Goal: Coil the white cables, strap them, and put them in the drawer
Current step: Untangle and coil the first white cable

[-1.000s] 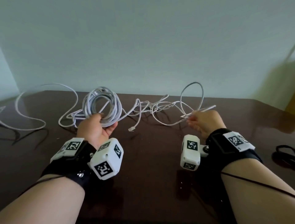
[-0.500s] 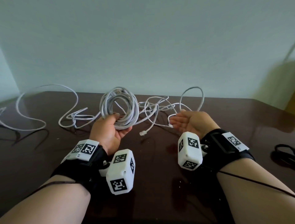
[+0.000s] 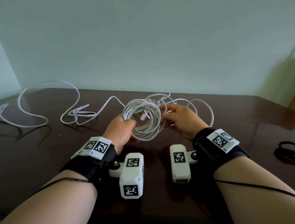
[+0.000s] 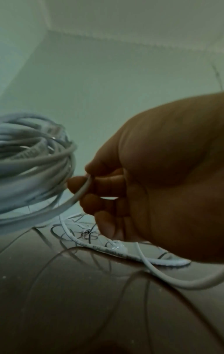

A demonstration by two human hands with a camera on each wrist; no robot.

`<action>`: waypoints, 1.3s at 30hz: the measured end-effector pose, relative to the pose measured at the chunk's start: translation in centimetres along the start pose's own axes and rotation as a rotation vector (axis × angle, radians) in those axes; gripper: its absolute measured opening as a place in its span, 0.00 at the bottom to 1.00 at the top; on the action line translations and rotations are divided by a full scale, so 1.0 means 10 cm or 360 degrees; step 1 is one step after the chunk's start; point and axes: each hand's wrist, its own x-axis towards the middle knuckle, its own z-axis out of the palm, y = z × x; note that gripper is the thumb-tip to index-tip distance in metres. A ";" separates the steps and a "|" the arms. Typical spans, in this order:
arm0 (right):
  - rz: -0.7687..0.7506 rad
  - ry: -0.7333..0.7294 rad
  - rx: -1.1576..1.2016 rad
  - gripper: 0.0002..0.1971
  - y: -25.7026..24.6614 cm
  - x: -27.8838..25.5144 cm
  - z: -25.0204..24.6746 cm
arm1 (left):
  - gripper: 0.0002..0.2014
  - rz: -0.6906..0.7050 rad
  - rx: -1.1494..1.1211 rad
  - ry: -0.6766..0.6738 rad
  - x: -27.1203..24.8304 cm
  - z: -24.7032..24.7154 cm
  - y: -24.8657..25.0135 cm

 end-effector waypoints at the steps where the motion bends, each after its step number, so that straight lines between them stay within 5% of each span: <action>1: -0.0063 -0.0046 -0.0153 0.13 0.00 0.00 0.01 | 0.06 0.0006 0.0075 -0.0009 0.00 -0.01 0.00; 6: -0.0180 -0.0159 -0.0278 0.17 -0.02 -0.05 0.02 | 0.03 0.0318 0.0877 -0.0158 -0.01 -0.05 0.05; 10: -0.0180 -0.0148 -0.0104 0.17 -0.06 -0.07 0.03 | 0.08 0.0460 0.1046 -0.0254 -0.07 -0.04 0.13; 12: -0.0250 -0.0108 -0.0216 0.06 -0.06 -0.06 0.05 | 0.12 0.0491 0.1058 -0.0284 -0.07 -0.04 0.15; 15: -0.0321 -0.0213 -0.0545 0.23 -0.06 -0.04 0.04 | 0.01 0.0490 0.1044 -0.0330 -0.09 -0.04 0.16; 25: -0.0381 -0.0298 -0.0646 0.17 -0.07 -0.08 0.13 | 0.28 0.0329 0.0977 -0.0073 -0.02 -0.05 0.11; 29: -0.0451 -0.0229 -0.0678 0.15 -0.09 -0.09 0.15 | 0.05 0.0352 0.1176 -0.0045 0.04 -0.06 0.06; 39: -0.0427 0.0090 -0.0368 0.09 -0.13 -0.14 -0.08 | 0.08 0.0348 0.0583 -0.0242 -0.11 0.24 0.33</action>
